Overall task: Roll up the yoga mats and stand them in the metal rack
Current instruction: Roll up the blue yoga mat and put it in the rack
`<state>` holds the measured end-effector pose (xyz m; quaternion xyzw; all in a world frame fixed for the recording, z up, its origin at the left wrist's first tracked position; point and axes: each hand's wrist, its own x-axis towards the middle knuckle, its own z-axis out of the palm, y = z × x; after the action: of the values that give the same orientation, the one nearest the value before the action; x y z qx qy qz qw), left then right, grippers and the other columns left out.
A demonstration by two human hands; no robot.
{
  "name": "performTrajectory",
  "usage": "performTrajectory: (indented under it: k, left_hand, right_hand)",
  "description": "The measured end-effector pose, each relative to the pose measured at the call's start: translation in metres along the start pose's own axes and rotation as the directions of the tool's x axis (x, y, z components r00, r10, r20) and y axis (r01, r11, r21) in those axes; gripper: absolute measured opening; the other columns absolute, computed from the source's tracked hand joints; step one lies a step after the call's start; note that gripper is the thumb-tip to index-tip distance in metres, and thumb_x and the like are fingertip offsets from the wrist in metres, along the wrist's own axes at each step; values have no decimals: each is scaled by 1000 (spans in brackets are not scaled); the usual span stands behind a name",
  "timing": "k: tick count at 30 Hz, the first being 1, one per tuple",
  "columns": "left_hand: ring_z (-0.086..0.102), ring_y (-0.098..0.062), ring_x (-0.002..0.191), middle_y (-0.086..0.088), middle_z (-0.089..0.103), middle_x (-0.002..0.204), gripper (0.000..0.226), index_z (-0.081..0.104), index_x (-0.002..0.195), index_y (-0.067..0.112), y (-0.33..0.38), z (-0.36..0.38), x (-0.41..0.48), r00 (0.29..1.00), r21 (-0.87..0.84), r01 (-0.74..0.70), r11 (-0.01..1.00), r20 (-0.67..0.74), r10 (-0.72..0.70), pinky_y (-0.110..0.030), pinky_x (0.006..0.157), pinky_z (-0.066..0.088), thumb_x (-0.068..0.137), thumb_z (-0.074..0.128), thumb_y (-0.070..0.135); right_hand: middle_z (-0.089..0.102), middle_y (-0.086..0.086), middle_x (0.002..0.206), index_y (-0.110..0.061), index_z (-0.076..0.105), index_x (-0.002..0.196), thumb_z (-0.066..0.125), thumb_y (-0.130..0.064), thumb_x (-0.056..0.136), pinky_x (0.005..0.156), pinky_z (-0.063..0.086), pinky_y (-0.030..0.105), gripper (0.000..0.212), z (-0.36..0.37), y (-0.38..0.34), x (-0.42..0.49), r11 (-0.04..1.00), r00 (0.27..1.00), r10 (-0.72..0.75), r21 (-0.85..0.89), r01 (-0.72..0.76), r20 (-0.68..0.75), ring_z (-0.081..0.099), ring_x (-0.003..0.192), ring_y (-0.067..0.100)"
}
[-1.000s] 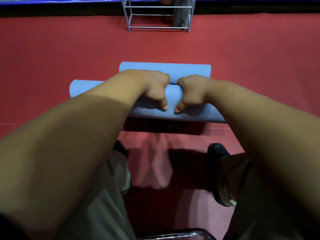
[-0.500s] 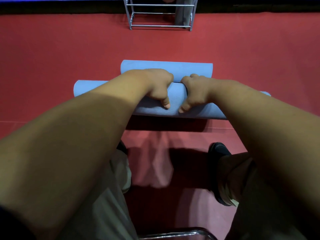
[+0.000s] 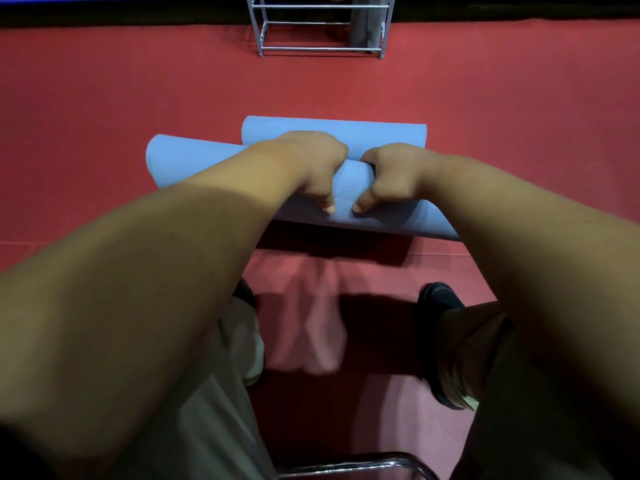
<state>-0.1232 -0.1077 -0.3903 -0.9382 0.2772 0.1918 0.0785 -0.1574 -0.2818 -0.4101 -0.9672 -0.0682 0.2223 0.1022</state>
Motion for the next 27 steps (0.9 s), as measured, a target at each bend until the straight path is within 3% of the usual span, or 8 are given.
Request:
performTrajectory:
  k: [5, 7, 11, 15, 18, 20, 23, 27]
  left_hand:
    - [63, -30, 98, -1, 66, 111, 64, 61, 109, 25, -6, 2, 0, 996, -68, 13, 998, 85, -7, -40, 84, 53, 67, 94, 61]
    - [63, -30, 99, -1, 65, 113, 66, 60, 111, 24, -6, 4, 2, 995, -78, 20, 997, 99, -13, -40, 85, 52, 68, 94, 59]
    - [63, -35, 109, -7, 64, 128, 83, 53, 127, 23, -5, 6, 5, 994, -49, 27, 998, 111, -22, -48, 96, 55, 65, 93, 61]
    - [48, -36, 128, -10, 48, 133, 111, 45, 143, 26, -6, 3, 0, 995, 52, 2, 999, 104, -7, -56, 103, 50, 54, 97, 66]
    - [52, -35, 127, -8, 52, 132, 102, 49, 136, 22, -8, 0, -3, 999, 54, 14, 998, 35, -16, -50, 95, 50, 56, 99, 61]
    - [59, -33, 116, -5, 61, 126, 91, 53, 126, 22, -10, -2, -2, 1000, 18, 16, 1000, 0, -16, -45, 89, 53, 57, 98, 60]
    - [64, -32, 100, -2, 67, 110, 81, 60, 116, 27, -13, -4, -4, 1000, -18, 23, 1000, 6, -22, -46, 86, 59, 54, 95, 64]
    - [63, -31, 98, -2, 67, 109, 77, 60, 115, 25, -16, -1, -4, 998, -43, 36, 998, 57, -34, -45, 88, 58, 57, 95, 63]
  right_hand:
    - [57, 10, 136, -22, 49, 146, 94, -64, 63, 102, 52, 48, 104, 4, 0, -1, 995, 999, 2, -100, 2, 42, 57, 123, 38]
    - [60, 9, 134, -21, 52, 142, 96, -60, 63, 100, 52, 46, 98, 5, 0, 0, 995, 999, -1, -104, 4, 33, 59, 121, 36]
    - [69, 6, 114, -21, 65, 122, 95, -59, 64, 82, 50, 36, 76, 2, 2, 0, 999, 1000, 9, -42, -9, 5, 59, 100, 30]
    - [69, 3, 106, -23, 67, 115, 93, -66, 63, 82, 53, 36, 72, 0, 0, -2, 1000, 1000, 15, -7, -15, 4, 62, 98, 29]
    - [69, 4, 110, -22, 67, 121, 92, -66, 63, 85, 53, 37, 77, -4, 0, -1, 1000, 1000, 11, 23, -10, -14, 62, 100, 29]
    - [69, 5, 116, -21, 65, 127, 93, -64, 64, 90, 54, 39, 81, -4, 0, 1, 999, 1000, 7, 37, -7, -12, 63, 104, 29]
    - [65, 6, 130, -23, 56, 140, 92, -63, 66, 101, 53, 43, 91, -3, 2, 3, 999, 999, 9, 47, -11, 52, 61, 115, 30]
    - [58, 6, 133, -26, 51, 143, 96, -63, 57, 102, 52, 48, 104, -2, 4, 3, 998, 998, 25, -65, -22, 59, 57, 119, 33]
